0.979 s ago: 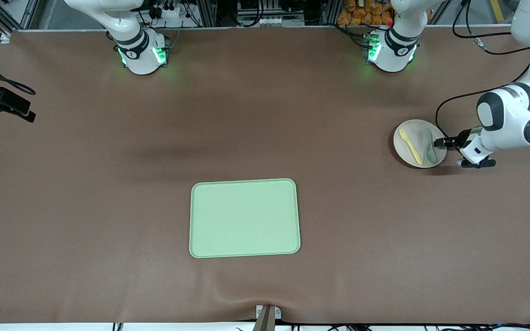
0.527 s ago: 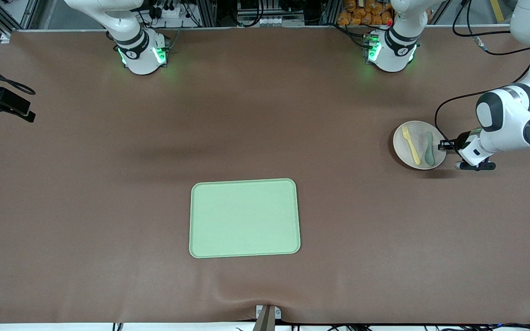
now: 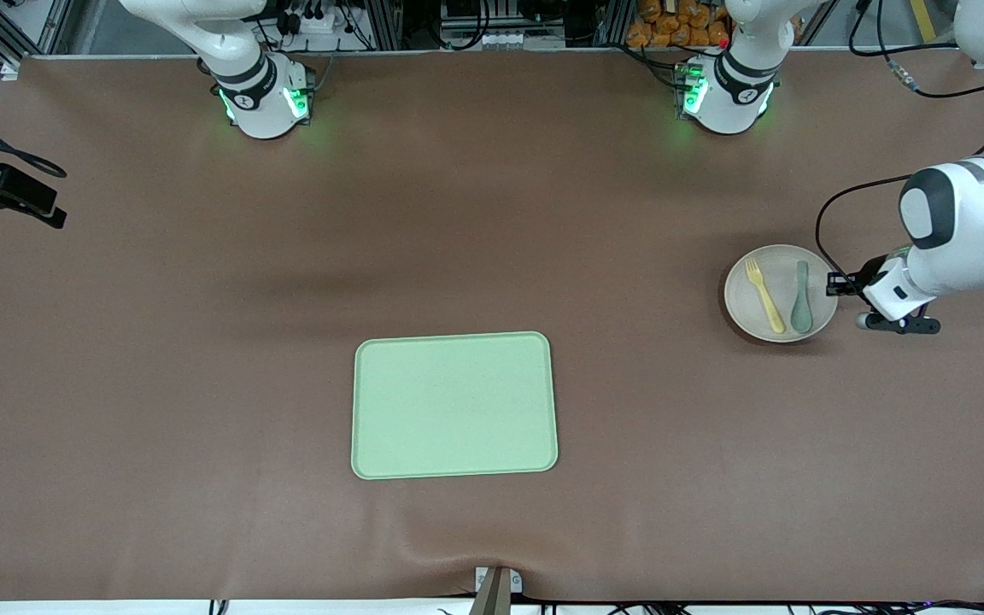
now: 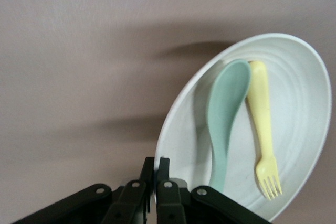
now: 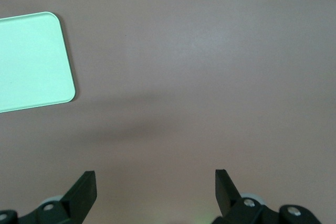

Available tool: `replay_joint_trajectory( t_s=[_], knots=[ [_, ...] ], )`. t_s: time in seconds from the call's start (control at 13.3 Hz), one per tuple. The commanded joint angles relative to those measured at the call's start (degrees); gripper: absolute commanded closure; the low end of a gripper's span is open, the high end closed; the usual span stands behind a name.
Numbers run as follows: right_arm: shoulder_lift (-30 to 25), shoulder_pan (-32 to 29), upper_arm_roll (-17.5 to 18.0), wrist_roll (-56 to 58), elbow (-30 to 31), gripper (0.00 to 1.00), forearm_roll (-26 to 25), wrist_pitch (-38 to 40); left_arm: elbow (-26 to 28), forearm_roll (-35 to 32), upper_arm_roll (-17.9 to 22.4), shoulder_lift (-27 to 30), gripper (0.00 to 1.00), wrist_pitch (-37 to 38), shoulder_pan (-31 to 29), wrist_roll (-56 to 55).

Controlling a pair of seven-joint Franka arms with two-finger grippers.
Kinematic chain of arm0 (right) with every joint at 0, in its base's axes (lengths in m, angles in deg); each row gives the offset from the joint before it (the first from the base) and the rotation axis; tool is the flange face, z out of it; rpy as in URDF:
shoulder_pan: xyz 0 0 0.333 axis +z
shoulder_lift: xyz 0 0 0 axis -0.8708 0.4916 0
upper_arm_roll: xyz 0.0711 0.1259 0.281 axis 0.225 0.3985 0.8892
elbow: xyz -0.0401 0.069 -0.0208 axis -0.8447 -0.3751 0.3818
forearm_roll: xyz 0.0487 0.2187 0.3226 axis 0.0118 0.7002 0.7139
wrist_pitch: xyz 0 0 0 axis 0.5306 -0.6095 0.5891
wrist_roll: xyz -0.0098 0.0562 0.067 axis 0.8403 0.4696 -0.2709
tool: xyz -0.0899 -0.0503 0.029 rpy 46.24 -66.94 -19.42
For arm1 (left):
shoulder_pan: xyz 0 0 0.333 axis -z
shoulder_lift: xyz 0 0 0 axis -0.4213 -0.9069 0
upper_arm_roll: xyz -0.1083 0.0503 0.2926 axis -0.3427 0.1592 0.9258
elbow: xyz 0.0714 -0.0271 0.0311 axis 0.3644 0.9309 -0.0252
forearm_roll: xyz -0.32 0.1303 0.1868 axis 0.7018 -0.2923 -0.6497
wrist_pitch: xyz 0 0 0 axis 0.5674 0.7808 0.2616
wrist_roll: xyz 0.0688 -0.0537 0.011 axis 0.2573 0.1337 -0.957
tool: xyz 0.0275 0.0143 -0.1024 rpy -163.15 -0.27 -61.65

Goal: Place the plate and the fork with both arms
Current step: 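Carry the plate onto the tray with the left gripper while the right gripper approaches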

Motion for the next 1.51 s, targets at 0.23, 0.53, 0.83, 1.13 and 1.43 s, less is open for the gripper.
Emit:
replay_joint_trajectory(
  t_s=[0.23,0.53,0.83,1.13,1.43],
  knots=[
    [0.6,-0.4,-0.1,0.1,-0.4,0.0,0.0,-0.5,-11.2,5.1,-6.2,-0.2,1.0,6.9,0.1,-1.0],
    [3.7,0.2,-0.1,0.8,-0.9,0.0,-0.2,-4.4,-22.6,5.7,-11.0,-7.3,1.0,11.5,7.2,-12.0],
    [7.2,0.3,0.0,0.5,-0.9,0.0,0.7,-4.5,-35.9,6.6,-11.0,-19.3,1.0,13.0,19.3,-24.0],
    [11.1,2.2,0.3,0.0,-0.9,0.0,1.2,-9.9,-45.0,7.1,-10.5,-28.6,1.0,7.8,30.1,-35.8],
    [15.8,5.2,0.4,-0.2,-1.0,0.0,0.9,-15.7,-45.0,7.1,-10.5,-32.8,1.0,-4.9,36.2,-40.3]
  ],
)
